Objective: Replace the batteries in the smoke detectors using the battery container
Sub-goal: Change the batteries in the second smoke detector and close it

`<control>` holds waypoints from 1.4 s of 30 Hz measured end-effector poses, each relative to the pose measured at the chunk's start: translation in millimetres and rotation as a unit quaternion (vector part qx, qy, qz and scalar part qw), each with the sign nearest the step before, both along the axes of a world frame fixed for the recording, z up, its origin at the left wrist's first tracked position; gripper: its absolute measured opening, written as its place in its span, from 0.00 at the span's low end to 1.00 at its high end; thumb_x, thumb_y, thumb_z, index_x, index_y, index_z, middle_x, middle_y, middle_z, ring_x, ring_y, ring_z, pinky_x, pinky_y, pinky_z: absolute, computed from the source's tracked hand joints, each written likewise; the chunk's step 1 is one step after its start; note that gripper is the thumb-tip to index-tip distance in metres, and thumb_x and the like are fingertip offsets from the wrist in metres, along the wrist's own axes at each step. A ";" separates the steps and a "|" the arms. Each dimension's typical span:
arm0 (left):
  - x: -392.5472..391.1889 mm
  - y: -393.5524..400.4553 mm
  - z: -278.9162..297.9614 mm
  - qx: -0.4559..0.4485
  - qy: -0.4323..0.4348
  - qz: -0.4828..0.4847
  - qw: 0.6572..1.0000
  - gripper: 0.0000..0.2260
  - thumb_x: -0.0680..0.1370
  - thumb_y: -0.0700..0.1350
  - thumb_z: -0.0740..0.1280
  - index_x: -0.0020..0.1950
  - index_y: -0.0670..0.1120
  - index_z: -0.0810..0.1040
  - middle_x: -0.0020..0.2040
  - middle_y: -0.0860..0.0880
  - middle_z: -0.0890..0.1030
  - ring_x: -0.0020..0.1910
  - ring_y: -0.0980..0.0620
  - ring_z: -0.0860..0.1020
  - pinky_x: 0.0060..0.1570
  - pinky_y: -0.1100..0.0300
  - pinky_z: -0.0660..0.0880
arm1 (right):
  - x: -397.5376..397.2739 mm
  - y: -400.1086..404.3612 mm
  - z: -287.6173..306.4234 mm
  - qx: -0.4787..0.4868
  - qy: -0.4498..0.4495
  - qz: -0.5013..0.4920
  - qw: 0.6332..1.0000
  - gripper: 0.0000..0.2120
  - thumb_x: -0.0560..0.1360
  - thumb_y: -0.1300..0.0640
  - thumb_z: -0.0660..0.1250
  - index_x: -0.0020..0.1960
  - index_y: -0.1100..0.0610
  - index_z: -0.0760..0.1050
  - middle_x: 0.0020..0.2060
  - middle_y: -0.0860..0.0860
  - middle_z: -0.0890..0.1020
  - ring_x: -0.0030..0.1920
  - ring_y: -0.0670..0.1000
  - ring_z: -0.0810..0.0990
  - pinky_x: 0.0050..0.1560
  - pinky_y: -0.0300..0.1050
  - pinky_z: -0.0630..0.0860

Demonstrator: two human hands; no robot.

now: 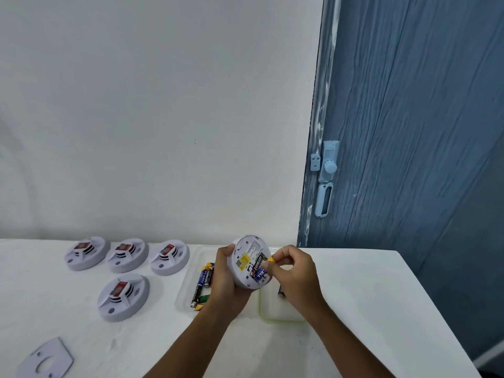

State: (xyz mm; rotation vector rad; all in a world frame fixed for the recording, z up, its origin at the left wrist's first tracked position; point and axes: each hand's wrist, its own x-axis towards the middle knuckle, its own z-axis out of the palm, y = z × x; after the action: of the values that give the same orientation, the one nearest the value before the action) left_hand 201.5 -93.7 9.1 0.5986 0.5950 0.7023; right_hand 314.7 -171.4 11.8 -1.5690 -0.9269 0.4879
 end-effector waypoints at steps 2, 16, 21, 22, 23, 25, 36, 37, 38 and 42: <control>2.1 -0.2 -0.1 0.009 0.007 -0.002 1.000 0.21 0.77 0.53 0.55 0.59 0.41 0.78 0.51 0.38 0.83 0.52 0.40 0.78 0.65 0.40 0.67 | -3.9 1.4 2.8 0.026 -0.005 -0.011 1.000 0.09 0.69 0.65 0.75 0.37 0.58 0.75 0.34 0.50 0.81 0.36 0.47 0.81 0.31 0.39 0.77; -18.6 19.3 1.3 -0.054 -0.068 0.007 0.996 0.23 0.71 0.55 0.62 0.60 0.43 0.79 0.56 0.39 0.80 0.59 0.37 0.73 0.60 0.41 0.68 | 19.9 28.4 -36.0 -0.194 -0.143 0.007 0.970 0.05 0.71 0.58 0.73 0.40 0.53 0.77 0.36 0.46 0.78 0.38 0.48 0.77 0.42 0.44 0.76; -23.1 19.3 6.6 -0.067 -0.094 -0.007 0.993 0.24 0.71 0.55 0.60 0.59 0.42 0.78 0.58 0.38 0.77 0.58 0.38 0.73 0.58 0.43 0.68 | 0.4 24.7 -12.5 0.046 -0.173 -0.003 0.984 0.05 0.70 0.64 0.70 0.43 0.56 0.79 0.42 0.46 0.79 0.43 0.44 0.78 0.40 0.35 0.72; -23.7 18.6 8.1 -0.062 -0.088 -0.010 0.994 0.24 0.71 0.55 0.60 0.59 0.41 0.78 0.57 0.37 0.78 0.56 0.38 0.74 0.57 0.43 0.69 | -3.7 22.3 -7.4 0.077 -0.196 0.014 0.977 0.04 0.69 0.63 0.70 0.44 0.56 0.80 0.44 0.46 0.80 0.46 0.43 0.78 0.41 0.33 0.73; -24.0 18.2 9.4 -0.056 -0.080 -0.015 0.995 0.24 0.71 0.55 0.59 0.59 0.41 0.78 0.56 0.37 0.79 0.55 0.38 0.76 0.56 0.44 0.70 | -7.4 20.4 -3.9 0.091 -0.225 0.036 0.969 0.05 0.69 0.61 0.70 0.45 0.57 0.80 0.46 0.46 0.79 0.49 0.42 0.77 0.44 0.32 0.74; -23.4 17.6 10.9 -0.048 -0.063 -0.022 0.997 0.25 0.71 0.56 0.59 0.59 0.41 0.78 0.52 0.38 0.81 0.51 0.40 0.77 0.51 0.47 0.72 | -13.7 16.9 0.2 0.091 -0.280 0.067 0.953 0.08 0.69 0.57 0.70 0.47 0.57 0.81 0.50 0.48 0.79 0.54 0.42 0.75 0.50 0.31 0.75; -19.7 16.1 9.8 -0.021 -0.028 -0.038 0.999 0.23 0.77 0.56 0.55 0.55 0.41 0.81 0.49 0.39 0.82 0.44 0.43 0.83 0.39 0.52 0.79 | -25.9 19.5 11.4 -0.042 -0.342 0.047 0.938 0.19 0.71 0.55 0.68 0.61 0.58 0.78 0.58 0.50 0.78 0.60 0.50 0.74 0.58 0.42 0.73; -19.2 16.0 9.3 -0.019 -0.029 -0.040 0.999 0.24 0.77 0.56 0.55 0.53 0.41 0.83 0.48 0.39 0.83 0.43 0.44 0.83 0.38 0.52 0.79 | -27.0 20.2 12.4 -0.054 -0.348 0.045 0.935 0.19 0.71 0.55 0.67 0.61 0.58 0.78 0.59 0.51 0.79 0.60 0.51 0.74 0.59 0.42 0.72; -18.7 15.7 9.4 -0.016 -0.030 -0.042 0.999 0.24 0.76 0.56 0.56 0.50 0.41 0.84 0.47 0.40 0.83 0.42 0.44 0.83 0.39 0.53 0.79 | -28.0 20.7 13.0 -0.060 -0.354 0.044 0.932 0.18 0.72 0.55 0.67 0.61 0.58 0.78 0.58 0.51 0.80 0.59 0.52 0.75 0.59 0.43 0.73; -17.2 17.8 9.1 -0.010 -0.012 -0.040 0.999 0.23 0.73 0.56 0.59 0.51 0.40 0.83 0.49 0.38 0.81 0.46 0.42 0.81 0.48 0.49 0.74 | -29.8 20.4 12.0 -0.042 -0.352 0.049 0.934 0.14 0.71 0.56 0.64 0.53 0.60 0.81 0.48 0.54 0.84 0.48 0.54 0.79 0.49 0.49 0.77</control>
State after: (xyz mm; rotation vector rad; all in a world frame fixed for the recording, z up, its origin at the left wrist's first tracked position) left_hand 184.3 -76.0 18.1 0.5905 0.5530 0.6272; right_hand 284.9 -150.9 23.8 -1.8156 -1.5465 0.0108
